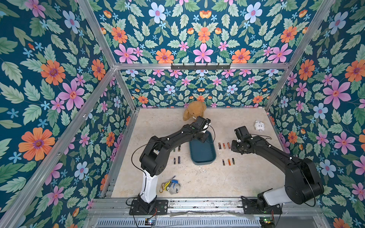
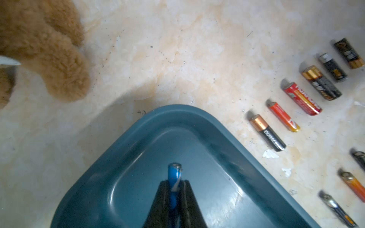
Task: Take the batteries out of the storage box
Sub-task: Pick up the battery from the storage box, then place the battery at the center of the board.
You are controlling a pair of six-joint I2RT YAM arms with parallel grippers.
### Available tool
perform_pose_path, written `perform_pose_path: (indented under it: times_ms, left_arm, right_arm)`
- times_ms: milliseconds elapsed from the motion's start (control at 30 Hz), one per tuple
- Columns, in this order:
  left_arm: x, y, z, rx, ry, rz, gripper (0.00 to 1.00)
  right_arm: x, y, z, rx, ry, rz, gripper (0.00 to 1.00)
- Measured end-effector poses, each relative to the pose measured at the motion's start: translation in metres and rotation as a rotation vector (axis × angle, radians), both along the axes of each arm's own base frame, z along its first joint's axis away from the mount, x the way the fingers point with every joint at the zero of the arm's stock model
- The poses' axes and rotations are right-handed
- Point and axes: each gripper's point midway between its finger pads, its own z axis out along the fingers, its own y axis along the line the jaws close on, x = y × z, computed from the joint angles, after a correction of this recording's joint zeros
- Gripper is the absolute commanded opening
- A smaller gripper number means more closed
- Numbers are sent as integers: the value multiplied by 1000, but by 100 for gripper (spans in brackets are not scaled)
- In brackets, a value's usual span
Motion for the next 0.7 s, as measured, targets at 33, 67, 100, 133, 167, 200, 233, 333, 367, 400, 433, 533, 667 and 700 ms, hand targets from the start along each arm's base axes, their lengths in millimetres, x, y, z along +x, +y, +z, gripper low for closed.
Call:
perform_pose_path:
  times_ms: [33, 67, 100, 133, 167, 200, 233, 333, 367, 400, 433, 533, 667, 700]
  left_arm:
    - [-2, 2, 6, -12, -3, 13, 13]
    - [-4, 6, 12, -15, -14, 27, 13]
    - [-5, 10, 18, -24, -19, 47, 13]
    - [-6, 13, 23, -30, -25, 59, 13]
    - [-7, 18, 29, -37, -33, 83, 12]
    - [-8, 23, 33, -40, -36, 101, 12]
    - [-9, 29, 37, -42, -39, 126, 12]
    - [-12, 52, 43, -42, -33, 203, 12]
    - [-14, 61, 44, -39, -29, 227, 12]
    - [-16, 72, 45, -39, -26, 260, 12]
    - [-18, 83, 45, -39, -22, 287, 12]
    - [-26, 120, 43, -40, -4, 383, 12]
    - [-43, 165, 40, -52, 7, 500, 13]
    - [-48, 173, 38, -52, 10, 510, 14]
  right_arm:
    - [0, 1, 0, 5, 1, 2, 28]
    - [0, 1, 0, 6, 1, 3, 28]
    - [-1, 1, 0, 8, 3, 4, 28]
    - [-1, 2, 0, 10, 4, 5, 28]
    - [-1, 2, 0, 11, 5, 6, 28]
    - [-1, 2, 1, 12, 5, 6, 28]
    - [0, 3, 1, 15, 5, 7, 28]
    - [2, 7, 6, 30, -1, 17, 28]
    - [3, 7, 8, 32, -5, 17, 28]
    - [5, 8, 10, 35, -9, 18, 28]
    - [6, 9, 12, 37, -12, 21, 28]
    - [9, 10, 14, 37, -15, 23, 28]
    - [11, 11, 15, 36, -13, 26, 28]
    - [11, 11, 14, 37, -12, 28, 28]
